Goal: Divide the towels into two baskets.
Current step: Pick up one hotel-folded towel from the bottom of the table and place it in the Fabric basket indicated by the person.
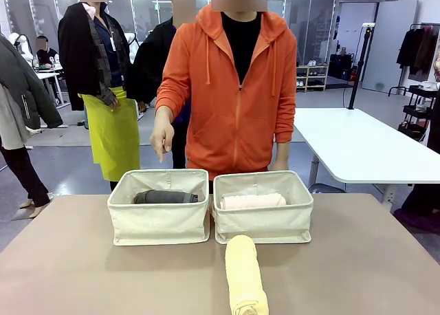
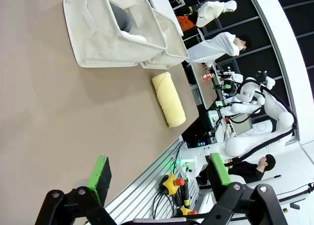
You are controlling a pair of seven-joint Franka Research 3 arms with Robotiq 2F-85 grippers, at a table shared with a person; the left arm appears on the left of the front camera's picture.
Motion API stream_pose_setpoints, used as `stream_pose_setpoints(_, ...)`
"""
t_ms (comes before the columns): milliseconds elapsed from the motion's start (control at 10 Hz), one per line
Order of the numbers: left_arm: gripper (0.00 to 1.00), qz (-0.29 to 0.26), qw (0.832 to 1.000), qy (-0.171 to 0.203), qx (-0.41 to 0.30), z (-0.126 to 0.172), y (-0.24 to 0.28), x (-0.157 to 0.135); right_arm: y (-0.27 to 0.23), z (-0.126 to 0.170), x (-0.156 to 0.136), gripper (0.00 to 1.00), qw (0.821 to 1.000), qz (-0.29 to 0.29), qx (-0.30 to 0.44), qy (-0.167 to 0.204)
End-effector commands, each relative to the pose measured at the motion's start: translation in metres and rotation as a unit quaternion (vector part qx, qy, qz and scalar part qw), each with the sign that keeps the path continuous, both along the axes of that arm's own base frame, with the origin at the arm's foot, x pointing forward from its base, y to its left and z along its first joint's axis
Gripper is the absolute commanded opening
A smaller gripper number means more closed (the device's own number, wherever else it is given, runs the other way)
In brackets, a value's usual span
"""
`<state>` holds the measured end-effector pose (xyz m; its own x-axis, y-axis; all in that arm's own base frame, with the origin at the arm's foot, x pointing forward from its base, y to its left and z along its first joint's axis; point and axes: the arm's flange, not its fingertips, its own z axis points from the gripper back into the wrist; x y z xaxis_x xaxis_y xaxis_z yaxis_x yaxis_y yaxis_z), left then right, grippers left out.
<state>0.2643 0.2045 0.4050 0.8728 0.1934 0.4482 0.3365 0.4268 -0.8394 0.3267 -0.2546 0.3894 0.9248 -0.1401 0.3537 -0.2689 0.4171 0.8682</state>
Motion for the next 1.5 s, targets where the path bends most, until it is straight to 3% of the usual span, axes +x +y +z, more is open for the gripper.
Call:
stream_pose_setpoints(0, 1.0, -0.002, 1.0, -0.008, -0.008, 0.001, 0.001, -0.002, 0.0, 0.002, -0.001, 1.0, 1.0, 0.006, -0.004, -0.003)
stream_pose_setpoints(900, 1.0, -0.002, 1.0, -0.008, -0.008, 0.001, 0.001, -0.002, 0.0, 0.0, 0.0, 1.0, 1.0, 0.0, 0.0, 0.0)
stream_pose_setpoints(1200, 1.0, -0.002, 1.0, -0.008, -0.008, 0.001, 0.001, -0.002, 0.109, 0.007, 0.036, 1.0, 0.987, 0.136, -0.076, 0.028)
stream_pose_setpoints(1400, 1.0, -0.002, 1.0, -0.008, -0.008, 0.001, 0.001, -0.002, 0.182, 0.009, 0.042, 1.0, 0.976, 0.17, -0.132, 0.032)
